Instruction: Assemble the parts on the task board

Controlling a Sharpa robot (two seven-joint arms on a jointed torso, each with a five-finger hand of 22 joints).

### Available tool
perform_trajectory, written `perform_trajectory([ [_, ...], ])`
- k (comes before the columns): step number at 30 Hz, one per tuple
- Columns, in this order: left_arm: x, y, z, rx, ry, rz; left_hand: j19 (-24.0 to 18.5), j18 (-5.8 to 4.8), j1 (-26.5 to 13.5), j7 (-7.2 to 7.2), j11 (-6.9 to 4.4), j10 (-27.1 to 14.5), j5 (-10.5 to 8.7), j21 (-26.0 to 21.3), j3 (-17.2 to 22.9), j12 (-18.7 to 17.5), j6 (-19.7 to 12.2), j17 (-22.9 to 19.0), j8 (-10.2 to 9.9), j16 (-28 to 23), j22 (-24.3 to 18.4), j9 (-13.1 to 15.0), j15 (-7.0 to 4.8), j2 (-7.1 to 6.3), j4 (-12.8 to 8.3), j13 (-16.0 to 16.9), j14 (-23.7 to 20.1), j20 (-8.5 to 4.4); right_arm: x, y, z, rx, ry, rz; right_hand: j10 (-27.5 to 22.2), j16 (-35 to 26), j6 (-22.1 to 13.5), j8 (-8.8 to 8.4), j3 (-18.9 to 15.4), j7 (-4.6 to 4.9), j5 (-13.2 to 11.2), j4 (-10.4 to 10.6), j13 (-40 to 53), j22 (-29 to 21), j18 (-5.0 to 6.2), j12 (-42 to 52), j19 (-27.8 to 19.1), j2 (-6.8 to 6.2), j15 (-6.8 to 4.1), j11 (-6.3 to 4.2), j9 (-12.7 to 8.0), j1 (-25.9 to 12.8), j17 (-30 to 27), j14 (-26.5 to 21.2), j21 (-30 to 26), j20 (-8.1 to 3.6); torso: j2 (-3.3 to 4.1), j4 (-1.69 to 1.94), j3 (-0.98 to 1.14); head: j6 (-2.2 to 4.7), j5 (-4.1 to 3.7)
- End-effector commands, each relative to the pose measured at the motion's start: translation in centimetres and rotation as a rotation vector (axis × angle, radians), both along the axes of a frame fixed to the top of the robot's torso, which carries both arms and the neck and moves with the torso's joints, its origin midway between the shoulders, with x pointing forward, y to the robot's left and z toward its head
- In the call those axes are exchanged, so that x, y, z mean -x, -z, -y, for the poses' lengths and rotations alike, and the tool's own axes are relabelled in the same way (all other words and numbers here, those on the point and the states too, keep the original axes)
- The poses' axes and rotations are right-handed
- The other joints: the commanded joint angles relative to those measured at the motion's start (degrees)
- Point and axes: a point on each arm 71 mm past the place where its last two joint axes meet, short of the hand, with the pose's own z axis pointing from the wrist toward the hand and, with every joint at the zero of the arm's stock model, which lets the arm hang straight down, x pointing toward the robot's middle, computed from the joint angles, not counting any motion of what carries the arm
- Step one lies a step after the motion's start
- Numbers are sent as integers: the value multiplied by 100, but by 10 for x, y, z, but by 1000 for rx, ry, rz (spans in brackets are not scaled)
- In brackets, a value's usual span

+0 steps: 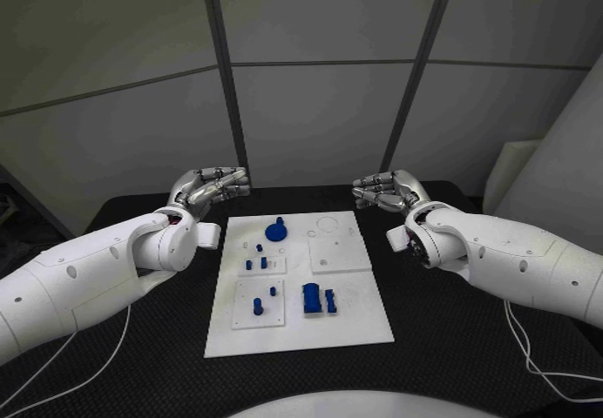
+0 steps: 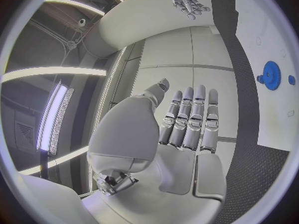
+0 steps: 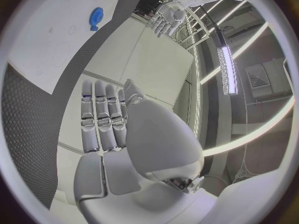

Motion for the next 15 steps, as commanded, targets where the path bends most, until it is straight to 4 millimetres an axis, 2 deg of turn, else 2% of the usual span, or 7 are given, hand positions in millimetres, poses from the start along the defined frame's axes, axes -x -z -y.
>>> perform_trajectory([
  [1,-6,2,-4,21,-97,14,-439,-41,-45,6,-14,-166,-27,-29,-171,-220,-15,-162,-92,-465,-427,-5,47,54,19,-5,-217,118,-7,0,-5,-101,-34,17,105,-467,-31,-8,149,35,-5,1,-502,-397,30,-193,129,-72,49,0,-236,2,-437,25,-479,101,-52,39,10,84,21],
  [4,-9,5,-1,20,-115,12,-558,-39,-13,18,-89,-242,-19,-39,-342,-394,2,-297,-181,-809,-789,-5,7,125,34,-9,-268,152,-11,2,-6,-114,-29,15,102,-713,-51,-15,213,14,-2,-19,-776,-639,28,-298,202,-103,107,37,-395,-65,-717,-1,-765,135,-49,60,14,133,46],
  [5,-7,7,3,7,-51,-6,-1579,-318,-2326,-270,-370,-1797,-212,-388,-743,-637,-1585,-830,-705,-1069,-1727,-376,-262,422,1,-366,-1676,-350,-9,4,-5,-42,1,1,-1804,-1125,-1674,-376,-157,-284,-299,-437,-901,-970,-310,-730,-1463,-70,-119,-236,-666,-2790,-1082,-1829,-1022,-254,-33,31,7,92,21],
  [10,-4,5,6,1,-57,-1,-1911,-322,-3017,-346,-469,-2296,-282,-388,-923,-763,-2067,-830,-705,-1256,-2133,-376,-351,422,1,-366,-2120,-504,-6,2,-8,-61,8,9,-2351,-1125,-2181,-376,-157,-378,-388,-556,-1342,-1147,-316,-730,-1921,-70,-149,-285,-801,-3640,-1283,-2369,-1190,-364,-7,50,19,165,38],
  [11,-3,5,8,-1,-60,1,-1993,-467,-3196,-367,-492,-2419,-299,-388,-955,-781,-2191,-830,-705,-1275,-2208,-376,-372,422,1,-366,-2231,-543,-5,1,-9,-70,12,12,-2499,-1125,-2310,-376,-157,-402,-410,-584,-1342,-1176,-351,-730,-2051,-70,-553,-305,-823,-3855,-1314,-2512,-1210,-395,5,58,25,198,45],
  [12,-1,4,11,-6,-65,4,-2126,-475,-3486,-402,-527,-2617,-707,-388,-1006,-818,-2390,-830,-705,-1310,-2329,-376,-406,422,1,-366,-2411,-605,-2,-1,-11,-86,19,17,-2745,-1125,-2523,-376,-157,-440,-450,-645,-1342,-1221,-409,-730,-2265,-70,-553,-336,-861,-4209,-1365,-2748,-1250,-445,20,68,32,238,54],
  [15,5,1,17,-16,-76,12,-2299,-475,-3869,-447,-575,-2880,-707,-388,-1075,-858,-2657,-830,-705,-1357,-2490,-376,-451,422,1,-366,-2649,-690,4,-5,-14,-118,34,27,-3061,-1125,-2797,-376,-157,-492,-499,-709,-1342,-1281,-440,-730,-2542,-70,-553,-377,-909,-4665,-1431,-3052,-1299,-510,75,107,58,390,88],
])
